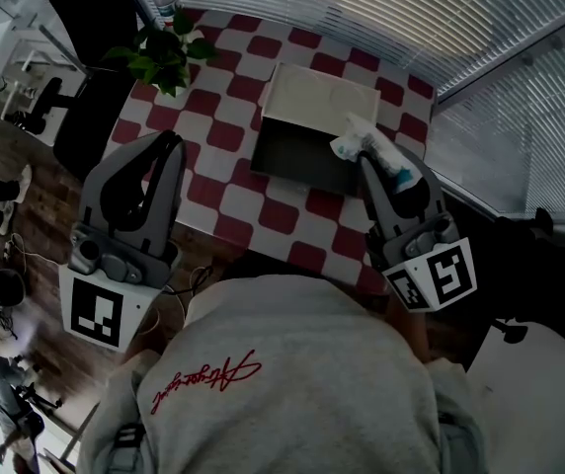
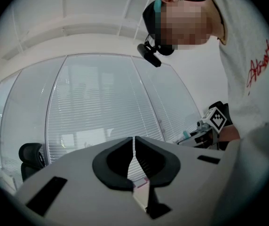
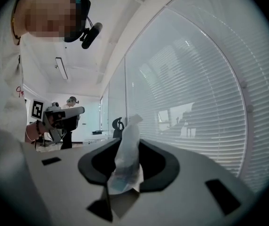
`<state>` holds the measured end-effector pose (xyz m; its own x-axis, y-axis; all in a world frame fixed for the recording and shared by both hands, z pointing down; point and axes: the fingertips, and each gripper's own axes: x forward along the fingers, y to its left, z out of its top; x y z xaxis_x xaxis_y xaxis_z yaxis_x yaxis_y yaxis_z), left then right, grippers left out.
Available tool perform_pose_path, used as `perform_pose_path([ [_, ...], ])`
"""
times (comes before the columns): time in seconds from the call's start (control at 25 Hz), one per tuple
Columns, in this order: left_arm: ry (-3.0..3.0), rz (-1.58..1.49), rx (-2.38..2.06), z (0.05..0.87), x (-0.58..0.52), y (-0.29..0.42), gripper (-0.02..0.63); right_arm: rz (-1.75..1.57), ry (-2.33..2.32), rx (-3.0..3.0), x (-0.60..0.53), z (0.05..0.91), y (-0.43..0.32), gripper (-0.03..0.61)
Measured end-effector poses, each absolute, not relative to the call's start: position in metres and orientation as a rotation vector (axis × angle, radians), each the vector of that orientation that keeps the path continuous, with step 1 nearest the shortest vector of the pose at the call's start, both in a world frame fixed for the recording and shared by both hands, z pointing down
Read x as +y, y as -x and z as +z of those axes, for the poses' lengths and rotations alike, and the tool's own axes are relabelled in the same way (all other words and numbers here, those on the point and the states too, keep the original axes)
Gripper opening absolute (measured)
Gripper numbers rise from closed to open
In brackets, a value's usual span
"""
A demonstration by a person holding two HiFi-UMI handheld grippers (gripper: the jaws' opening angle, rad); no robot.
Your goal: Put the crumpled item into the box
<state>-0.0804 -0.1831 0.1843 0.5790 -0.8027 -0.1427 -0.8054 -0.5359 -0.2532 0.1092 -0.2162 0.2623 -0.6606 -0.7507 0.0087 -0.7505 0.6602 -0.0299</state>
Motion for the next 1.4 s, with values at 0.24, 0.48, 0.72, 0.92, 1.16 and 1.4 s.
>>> perform_pose_path([
  [0.24, 2.509, 0.005, 1.347, 0.185, -0.18, 0.083, 0.026, -0.083, 1.248, 2.89, -0.22, 0.274, -0.102, 0.119],
  [0.48, 2.495, -0.009, 1.38, 0.187, -0.178, 0.089, 0.026, -0.137, 1.205, 2.909, -0.225, 0.285, -0.095, 0.118],
  [0.72, 2.489, -0.018, 1.392, 0.189, -0.177, 0.091, 0.026, -0.149, 1.191, 2.938, -0.229, 0.296, -0.09, 0.118],
  [0.92, 2.481, -0.02, 1.409, 0.188, -0.177, 0.094, 0.026, -0.155, 1.191, 2.974, -0.235, 0.308, -0.086, 0.119],
  [1.16, 2.472, -0.027, 1.429, 0.189, -0.178, 0.101, 0.026, -0.173, 1.167, 3.002, -0.239, 0.317, -0.076, 0.118],
  [1.4, 2.466, -0.035, 1.441, 0.189, -0.179, 0.105, 0.026, -0.185, 1.162, 3.014, -0.244, 0.324, -0.072, 0.118],
])
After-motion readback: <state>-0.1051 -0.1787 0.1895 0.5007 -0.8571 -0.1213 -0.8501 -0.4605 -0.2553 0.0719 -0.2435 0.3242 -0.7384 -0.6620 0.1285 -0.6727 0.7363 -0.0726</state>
